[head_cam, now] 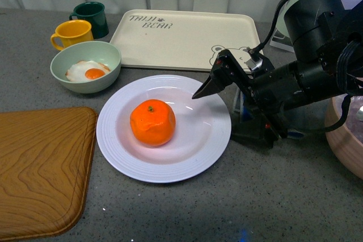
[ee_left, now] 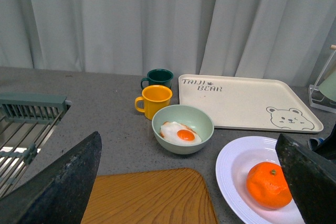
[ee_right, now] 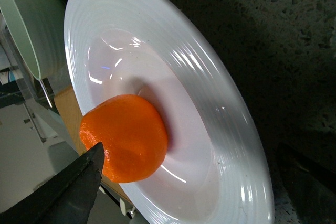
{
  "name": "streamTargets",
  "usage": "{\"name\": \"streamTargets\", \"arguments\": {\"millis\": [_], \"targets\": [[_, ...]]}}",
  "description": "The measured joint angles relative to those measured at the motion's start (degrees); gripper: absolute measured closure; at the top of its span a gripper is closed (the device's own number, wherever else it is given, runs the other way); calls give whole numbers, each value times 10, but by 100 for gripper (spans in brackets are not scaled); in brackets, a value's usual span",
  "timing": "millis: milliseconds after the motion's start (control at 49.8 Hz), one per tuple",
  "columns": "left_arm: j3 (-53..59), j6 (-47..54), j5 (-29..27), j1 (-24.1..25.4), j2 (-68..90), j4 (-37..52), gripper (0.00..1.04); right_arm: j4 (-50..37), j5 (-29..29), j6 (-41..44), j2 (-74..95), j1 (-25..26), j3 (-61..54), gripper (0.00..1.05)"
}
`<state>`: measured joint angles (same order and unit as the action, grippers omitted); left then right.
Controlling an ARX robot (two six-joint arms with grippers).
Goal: Place orange and plate with both arms
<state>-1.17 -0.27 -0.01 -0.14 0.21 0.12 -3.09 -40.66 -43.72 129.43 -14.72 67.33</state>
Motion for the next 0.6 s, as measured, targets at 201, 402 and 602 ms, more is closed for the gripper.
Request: {"name": "streamTargets", "arguments": {"millis": [201,402,602], "targets": [[0,0,0,0,0,0,7,-11,-2,-29,13,-6,1,9],[0,0,0,0,0,0,7,16,9,-25,23,-10,13,38],[0,0,0,0,0,0,7,45,29,-14,25,-11,23,76]]}}
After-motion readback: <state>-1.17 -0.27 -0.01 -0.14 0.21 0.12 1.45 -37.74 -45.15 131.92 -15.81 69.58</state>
